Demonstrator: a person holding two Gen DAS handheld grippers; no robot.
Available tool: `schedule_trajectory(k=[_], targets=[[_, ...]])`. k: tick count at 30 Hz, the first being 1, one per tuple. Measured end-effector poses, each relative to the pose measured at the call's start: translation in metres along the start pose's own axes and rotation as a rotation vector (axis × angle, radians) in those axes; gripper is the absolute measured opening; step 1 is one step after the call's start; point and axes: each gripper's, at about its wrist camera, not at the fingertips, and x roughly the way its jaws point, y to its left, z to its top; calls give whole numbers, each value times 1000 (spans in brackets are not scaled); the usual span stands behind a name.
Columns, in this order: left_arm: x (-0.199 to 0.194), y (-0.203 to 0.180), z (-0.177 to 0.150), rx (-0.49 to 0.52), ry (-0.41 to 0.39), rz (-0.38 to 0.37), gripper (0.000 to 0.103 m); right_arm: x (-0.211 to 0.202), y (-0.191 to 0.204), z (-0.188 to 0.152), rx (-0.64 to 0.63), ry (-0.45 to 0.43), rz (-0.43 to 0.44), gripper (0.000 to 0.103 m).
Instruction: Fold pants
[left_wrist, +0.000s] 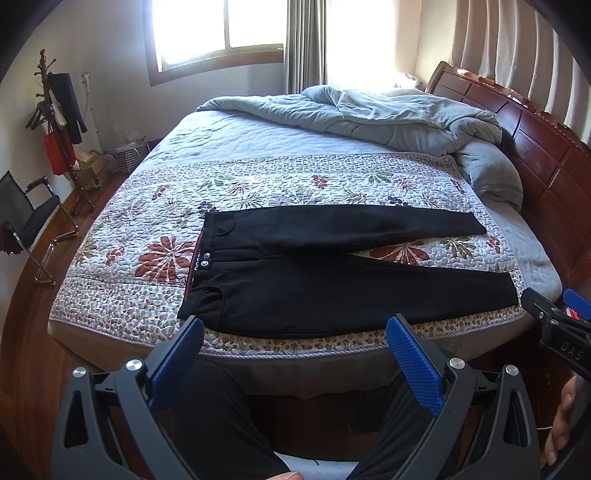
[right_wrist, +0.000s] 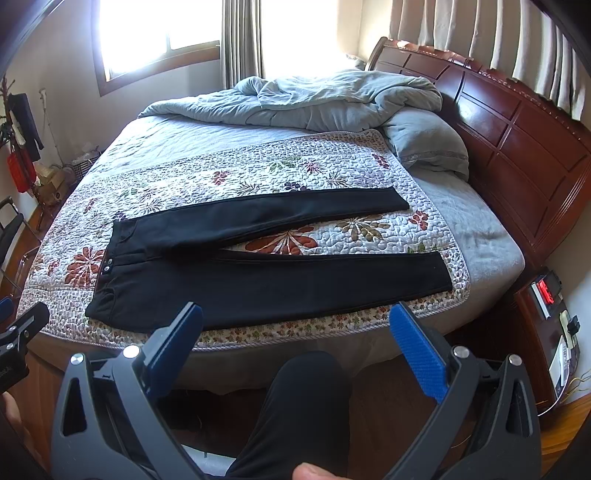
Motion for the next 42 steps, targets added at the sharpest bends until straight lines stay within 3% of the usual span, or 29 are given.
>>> schedule_trajectory(k=[42], targets=[[16,-3,2,11,33,-11,99,8,0,4,-22,-7,-21,101]])
